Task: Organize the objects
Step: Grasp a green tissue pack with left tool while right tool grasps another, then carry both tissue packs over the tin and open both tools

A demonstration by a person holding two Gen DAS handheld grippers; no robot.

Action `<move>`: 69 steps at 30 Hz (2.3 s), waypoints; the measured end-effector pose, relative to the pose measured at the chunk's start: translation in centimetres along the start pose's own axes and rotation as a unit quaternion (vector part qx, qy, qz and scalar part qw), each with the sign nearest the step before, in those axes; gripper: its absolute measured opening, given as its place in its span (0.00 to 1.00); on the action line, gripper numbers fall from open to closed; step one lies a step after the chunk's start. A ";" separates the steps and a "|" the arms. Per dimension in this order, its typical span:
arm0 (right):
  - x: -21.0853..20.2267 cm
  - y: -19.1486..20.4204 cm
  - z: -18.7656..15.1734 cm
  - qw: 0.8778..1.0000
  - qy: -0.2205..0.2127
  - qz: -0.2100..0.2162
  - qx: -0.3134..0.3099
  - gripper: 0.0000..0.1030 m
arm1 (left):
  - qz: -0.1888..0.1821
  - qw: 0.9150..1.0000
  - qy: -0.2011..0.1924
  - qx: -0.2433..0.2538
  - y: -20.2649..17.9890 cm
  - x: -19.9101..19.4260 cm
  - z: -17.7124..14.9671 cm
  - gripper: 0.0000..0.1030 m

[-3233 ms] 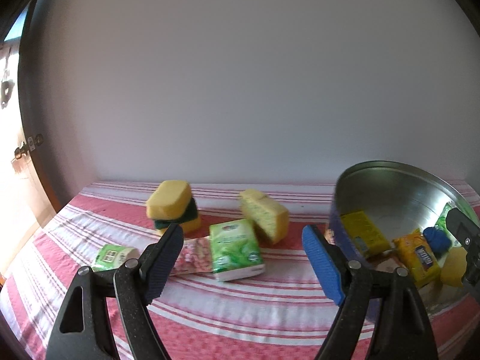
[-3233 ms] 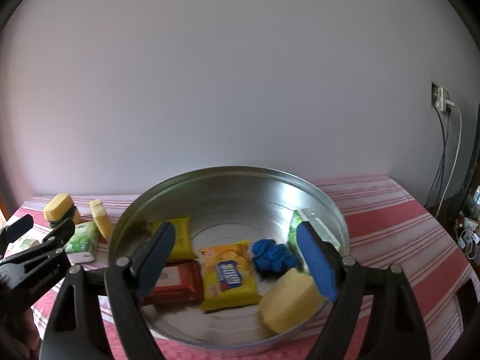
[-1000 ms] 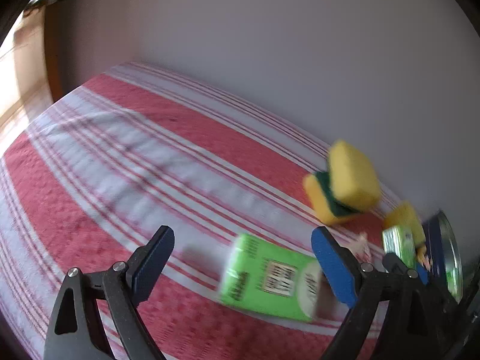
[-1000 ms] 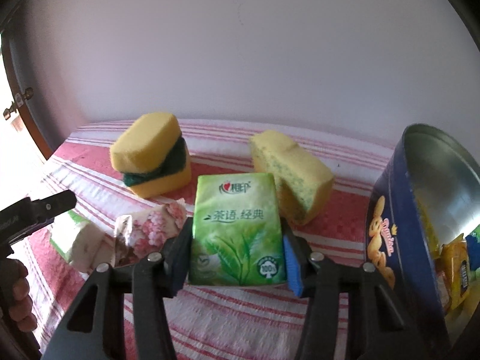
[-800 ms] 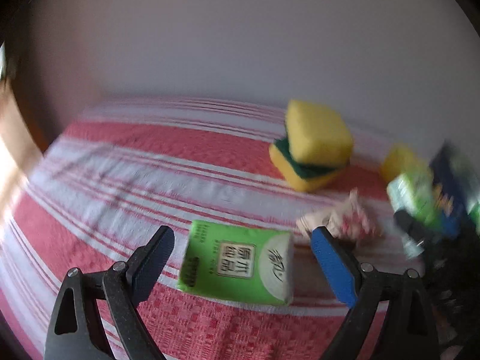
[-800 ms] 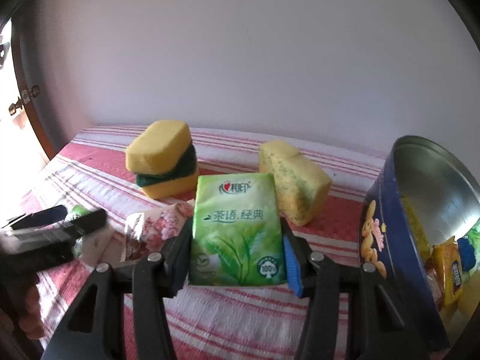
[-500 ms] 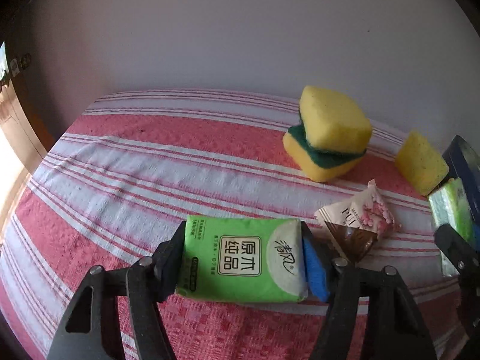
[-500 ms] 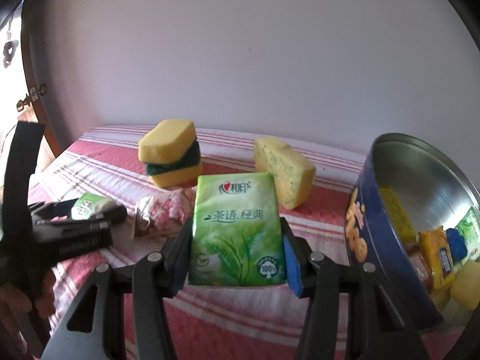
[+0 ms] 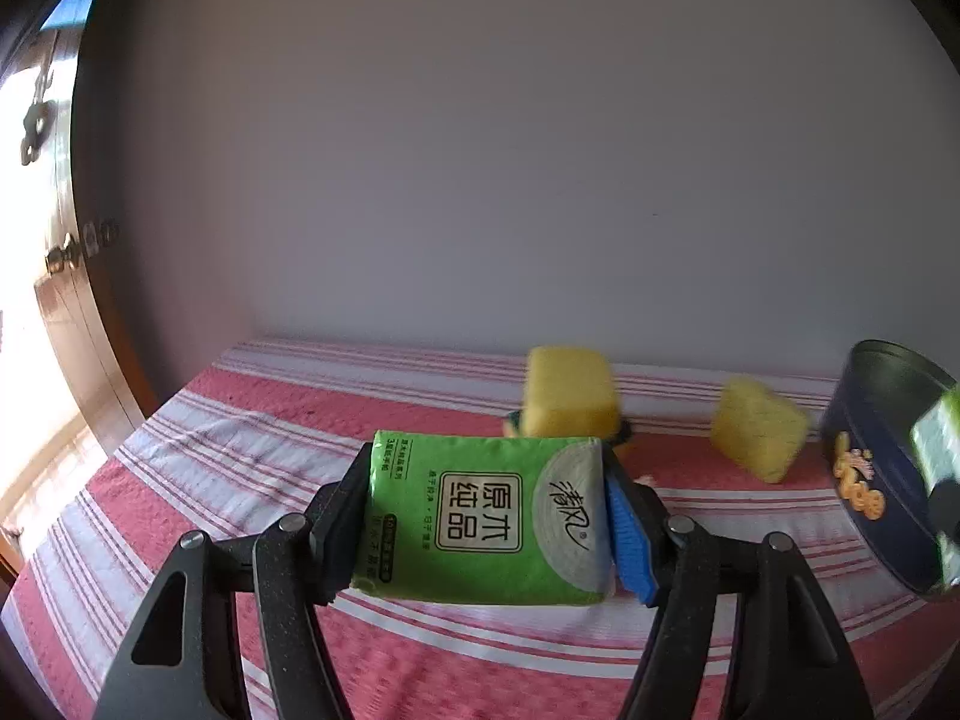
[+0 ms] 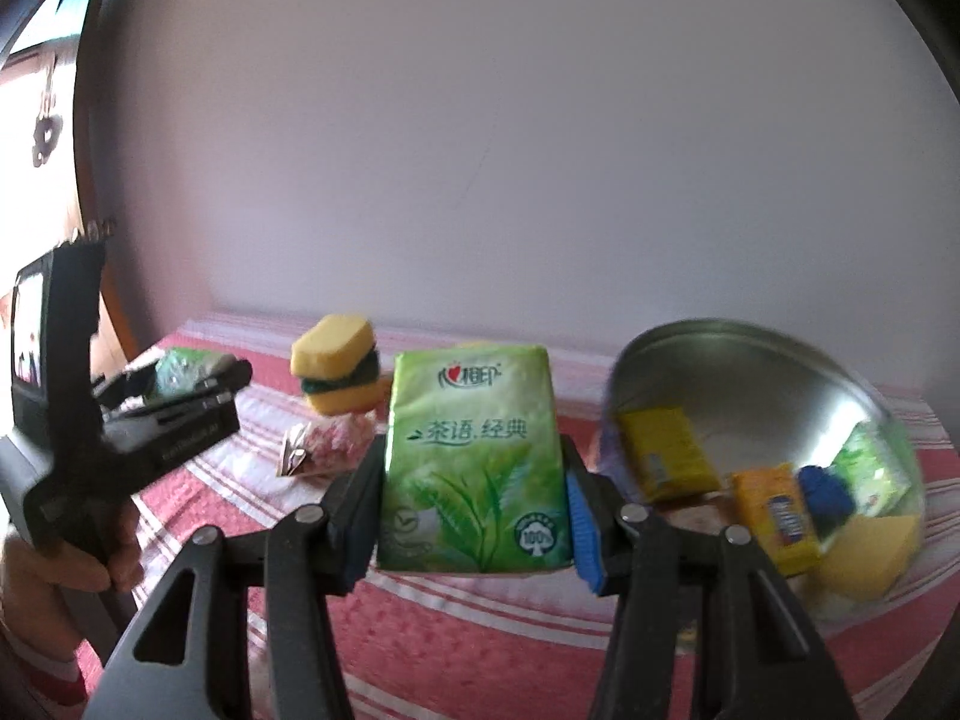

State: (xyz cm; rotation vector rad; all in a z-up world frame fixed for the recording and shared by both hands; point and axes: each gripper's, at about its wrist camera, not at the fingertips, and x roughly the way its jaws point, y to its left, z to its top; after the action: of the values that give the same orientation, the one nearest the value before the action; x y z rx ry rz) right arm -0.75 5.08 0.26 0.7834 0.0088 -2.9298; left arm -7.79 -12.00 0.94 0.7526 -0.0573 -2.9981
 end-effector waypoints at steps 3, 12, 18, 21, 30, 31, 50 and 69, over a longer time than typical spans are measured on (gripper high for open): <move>-1.2 -0.9 0.1 1.000 -0.017 -0.013 0.002 0.51 | 0.005 1.000 -0.014 0.020 -2.3 -1.3 0.1 0.68; -3.1 -5.0 0.1 0.998 -0.035 -0.038 0.029 0.51 | -0.018 0.999 -0.014 0.024 -7.5 -3.4 0.8 0.68; -4.0 -8.7 0.3 0.996 -0.044 -0.061 0.051 0.51 | -0.029 0.998 -0.023 0.042 -11.5 -4.9 1.6 0.68; -4.0 -9.7 0.4 0.994 -0.047 -0.075 0.059 0.51 | -0.037 0.998 -0.026 0.047 -13.1 -5.4 1.5 0.68; -4.9 -14.4 0.4 0.989 -0.050 -0.109 0.082 0.51 | -0.062 0.995 -0.032 0.067 -17.7 -5.9 2.2 0.68; -4.9 -14.8 0.5 0.989 -0.050 -0.113 0.084 0.51 | -0.065 0.995 -0.033 0.068 -18.2 -6.0 2.3 0.68; -3.6 -19.5 0.6 0.981 -0.026 -0.171 0.083 0.51 | -0.098 0.991 -0.006 0.087 -24.4 -4.7 2.4 0.68; -1.2 -18.5 0.6 0.983 0.027 -0.162 0.078 0.51 | -0.092 0.991 0.031 0.094 -25.1 -2.5 1.1 0.68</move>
State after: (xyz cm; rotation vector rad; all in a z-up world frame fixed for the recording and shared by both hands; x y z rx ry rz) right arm -2.01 23.62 0.98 0.9674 -0.1003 -3.2459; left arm -7.05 13.17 1.90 0.9154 -0.2888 -3.1738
